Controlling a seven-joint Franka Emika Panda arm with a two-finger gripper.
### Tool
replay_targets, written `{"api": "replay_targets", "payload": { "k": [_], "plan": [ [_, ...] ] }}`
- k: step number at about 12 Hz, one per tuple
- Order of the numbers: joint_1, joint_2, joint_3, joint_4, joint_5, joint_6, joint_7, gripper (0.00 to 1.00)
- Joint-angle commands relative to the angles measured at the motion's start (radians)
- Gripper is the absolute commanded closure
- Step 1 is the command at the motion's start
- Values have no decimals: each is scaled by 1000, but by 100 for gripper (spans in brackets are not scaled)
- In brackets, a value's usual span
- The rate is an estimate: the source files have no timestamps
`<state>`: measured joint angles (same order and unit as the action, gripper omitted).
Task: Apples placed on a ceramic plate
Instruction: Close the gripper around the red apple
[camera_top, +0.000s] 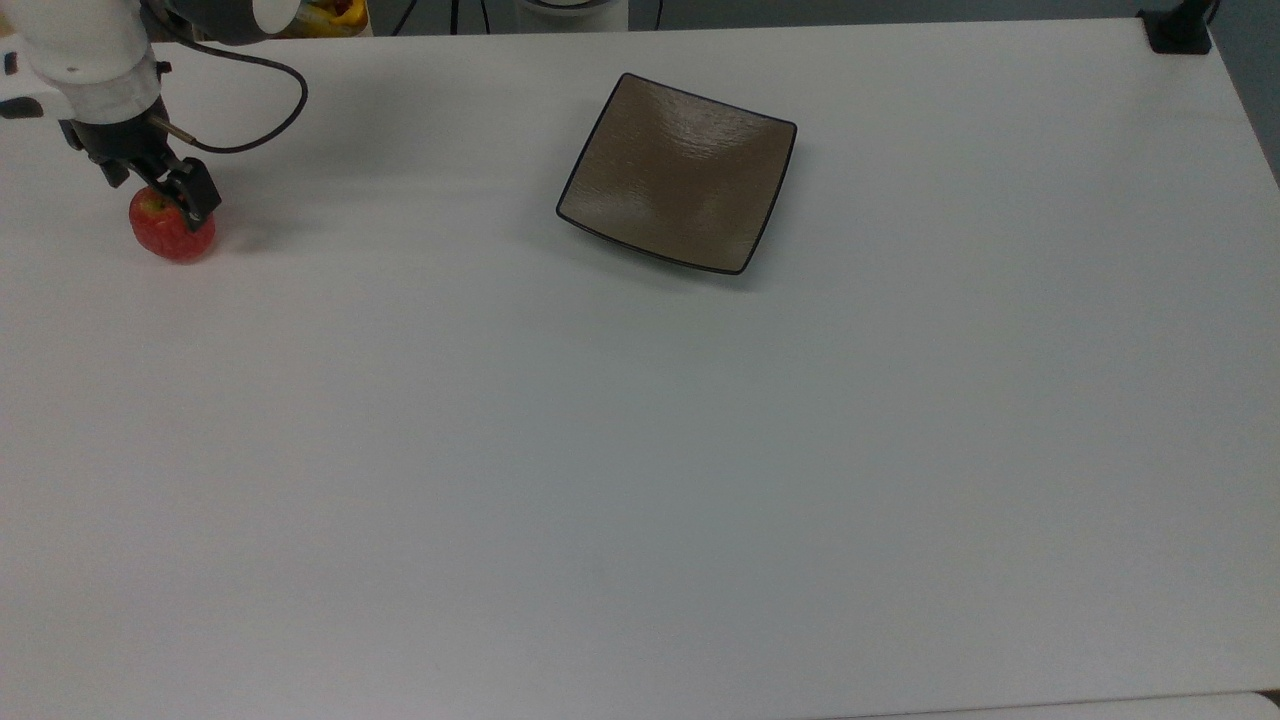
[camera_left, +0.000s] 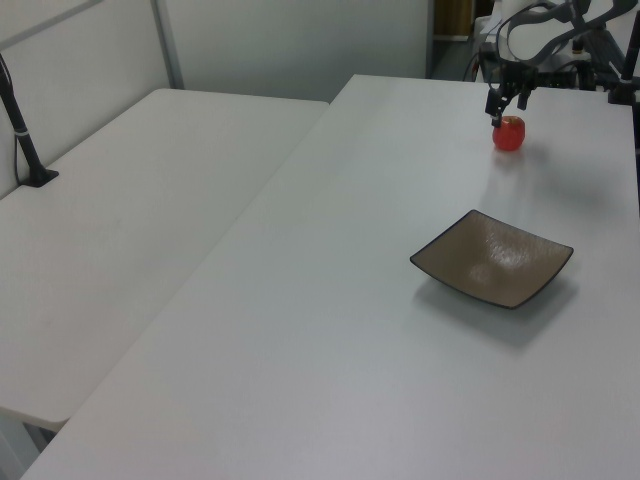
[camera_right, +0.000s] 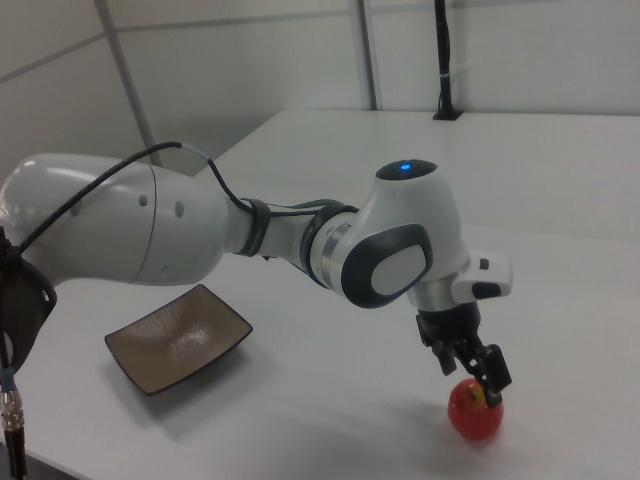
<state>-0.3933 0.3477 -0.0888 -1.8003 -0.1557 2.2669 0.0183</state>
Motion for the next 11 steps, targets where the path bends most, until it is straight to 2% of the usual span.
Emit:
{"api": "replay_targets", "payload": {
  "k": [1,4,6,11],
  "plan": [
    [-4,45,4,25,-50,26,0,0],
    [-4,59,3,26,-56,28,-1,0],
    [-4,62,3,26,-80,28,0,41],
    [1,56,4,30,-81,26,6,44]
  ]
}}
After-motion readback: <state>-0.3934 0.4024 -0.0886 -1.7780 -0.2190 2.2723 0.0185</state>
